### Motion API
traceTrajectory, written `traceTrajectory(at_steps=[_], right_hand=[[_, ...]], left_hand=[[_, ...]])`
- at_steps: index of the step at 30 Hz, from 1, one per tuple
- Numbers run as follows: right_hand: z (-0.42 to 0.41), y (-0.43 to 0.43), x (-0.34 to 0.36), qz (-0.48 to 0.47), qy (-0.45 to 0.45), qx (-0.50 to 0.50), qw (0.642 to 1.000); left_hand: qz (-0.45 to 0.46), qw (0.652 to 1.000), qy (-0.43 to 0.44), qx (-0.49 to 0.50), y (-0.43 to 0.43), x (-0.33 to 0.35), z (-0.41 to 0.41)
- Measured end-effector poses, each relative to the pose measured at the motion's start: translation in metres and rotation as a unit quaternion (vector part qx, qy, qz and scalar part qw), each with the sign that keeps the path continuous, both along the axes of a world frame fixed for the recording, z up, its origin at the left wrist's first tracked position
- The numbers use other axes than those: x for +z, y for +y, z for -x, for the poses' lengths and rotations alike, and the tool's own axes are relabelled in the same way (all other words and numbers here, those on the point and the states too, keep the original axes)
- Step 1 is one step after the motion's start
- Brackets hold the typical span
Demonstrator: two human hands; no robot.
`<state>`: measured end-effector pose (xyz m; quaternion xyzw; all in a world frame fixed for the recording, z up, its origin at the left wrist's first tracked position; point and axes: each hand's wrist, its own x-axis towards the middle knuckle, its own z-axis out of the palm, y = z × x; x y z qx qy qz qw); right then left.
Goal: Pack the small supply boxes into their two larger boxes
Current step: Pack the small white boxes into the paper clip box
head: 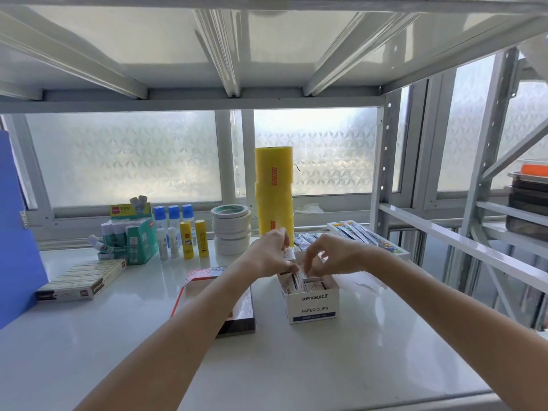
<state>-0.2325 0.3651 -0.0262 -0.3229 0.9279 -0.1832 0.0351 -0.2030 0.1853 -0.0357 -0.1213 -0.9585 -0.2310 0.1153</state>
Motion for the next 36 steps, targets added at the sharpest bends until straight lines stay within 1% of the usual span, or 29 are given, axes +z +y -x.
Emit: traceTrajectory(at_steps=[2, 3, 6, 9, 11, 14, 17, 20, 23, 26, 29, 32, 33, 36], right_hand=[[-0.005, -0.006, -0.002, 0.048, -0.015, -0.007, 0.999], [-0.008, -0.008, -0.002, 0.048, -0.031, -0.009, 0.998], [-0.016, -0.013, 0.000, -0.005, -0.068, -0.011, 0.998], [-0.021, -0.015, -0.002, -0.037, -0.062, -0.023, 0.997], [-0.023, -0.016, -0.004, -0.036, -0.050, -0.027, 0.998], [-0.024, -0.010, -0.001, -0.007, -0.047, -0.033, 0.998], [-0.020, 0.006, 0.010, 0.072, -0.041, -0.049, 0.995], [-0.018, 0.023, 0.019, 0.123, -0.032, -0.069, 0.989], [-0.020, 0.028, 0.018, 0.138, -0.044, -0.059, 0.988], [-0.024, 0.026, 0.012, 0.134, -0.046, -0.034, 0.989], [-0.025, 0.025, 0.006, 0.139, -0.048, -0.010, 0.989], [-0.026, 0.022, 0.003, 0.127, -0.042, -0.006, 0.991], [-0.026, 0.020, 0.002, 0.123, -0.039, -0.008, 0.992], [-0.024, 0.011, 0.000, 0.114, -0.048, -0.002, 0.992]], left_hand=[[-0.016, 1.000, -0.001, -0.003, -0.001, 0.000, 0.001], [-0.020, 1.000, -0.002, -0.004, -0.001, 0.000, 0.001], [-0.027, 1.000, -0.006, -0.007, -0.001, -0.001, 0.002], [-0.032, 0.999, -0.006, -0.008, -0.002, -0.002, 0.002], [-0.041, 0.999, -0.006, -0.009, -0.002, -0.002, 0.001], [-0.074, 0.997, -0.001, -0.011, -0.004, 0.000, 0.000], [-0.102, 0.995, 0.012, -0.005, -0.009, 0.001, -0.002], [-0.043, 0.999, 0.005, -0.006, -0.004, -0.002, -0.005], [0.050, 0.999, -0.008, 0.006, 0.008, -0.008, -0.005], [0.128, 0.990, -0.025, 0.043, 0.014, -0.008, 0.000], [0.152, 0.986, -0.031, 0.061, 0.018, -0.009, 0.002], [0.133, 0.989, -0.025, 0.062, 0.021, -0.008, 0.001], [0.115, 0.991, -0.039, 0.054, 0.018, -0.006, 0.000], [0.032, 0.991, -0.129, -0.015, 0.002, 0.007, -0.002]])
